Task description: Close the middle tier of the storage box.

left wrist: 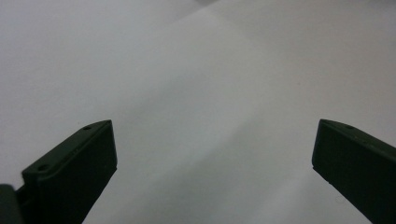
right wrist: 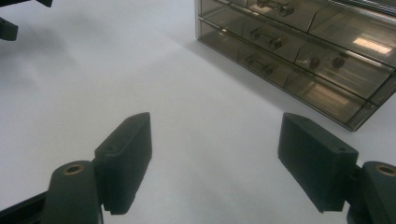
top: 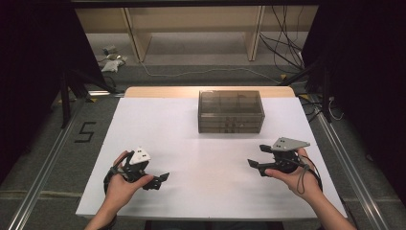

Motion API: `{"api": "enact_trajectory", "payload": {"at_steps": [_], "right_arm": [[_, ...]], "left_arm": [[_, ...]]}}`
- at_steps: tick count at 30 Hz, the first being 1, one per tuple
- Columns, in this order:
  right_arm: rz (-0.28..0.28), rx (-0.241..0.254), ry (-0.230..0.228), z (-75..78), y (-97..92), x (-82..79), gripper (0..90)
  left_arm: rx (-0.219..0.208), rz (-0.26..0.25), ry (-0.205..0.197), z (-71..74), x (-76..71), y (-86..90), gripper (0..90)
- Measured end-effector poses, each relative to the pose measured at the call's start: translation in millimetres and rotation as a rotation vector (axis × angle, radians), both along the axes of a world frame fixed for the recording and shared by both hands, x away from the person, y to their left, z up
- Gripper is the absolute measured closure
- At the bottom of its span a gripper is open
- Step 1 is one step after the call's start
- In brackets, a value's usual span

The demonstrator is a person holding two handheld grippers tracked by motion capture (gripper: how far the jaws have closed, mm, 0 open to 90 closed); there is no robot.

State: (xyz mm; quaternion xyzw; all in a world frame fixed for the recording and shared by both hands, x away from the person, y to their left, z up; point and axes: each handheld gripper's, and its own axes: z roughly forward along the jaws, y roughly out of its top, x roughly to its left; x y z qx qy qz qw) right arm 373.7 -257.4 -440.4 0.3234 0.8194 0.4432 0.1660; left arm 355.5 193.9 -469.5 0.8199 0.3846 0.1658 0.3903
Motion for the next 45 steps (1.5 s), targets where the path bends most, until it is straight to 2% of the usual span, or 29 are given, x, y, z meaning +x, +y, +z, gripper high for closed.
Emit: {"api": "enact_trajectory", "payload": {"at_steps": [23, 34, 45], "right_arm": [[0.02, -0.003, 0.02, -6.4, -8.7, -25.2, 25.8], [0.053, -0.021, 0.04, -9.6, -10.3, -37.6, 25.5], [0.078, -0.008, 0.038, -8.9, -9.0, -40.8, 24.9]], "left_arm": [[-0.001, -0.006, 0.002, 0.7, -2.0, 0.8, 0.1], [-0.001, -0.011, 0.002, 0.8, -2.7, 0.6, 0.1], [0.0, -0.009, 0.0, 1.0, -2.2, 0.9, 0.1]]}}
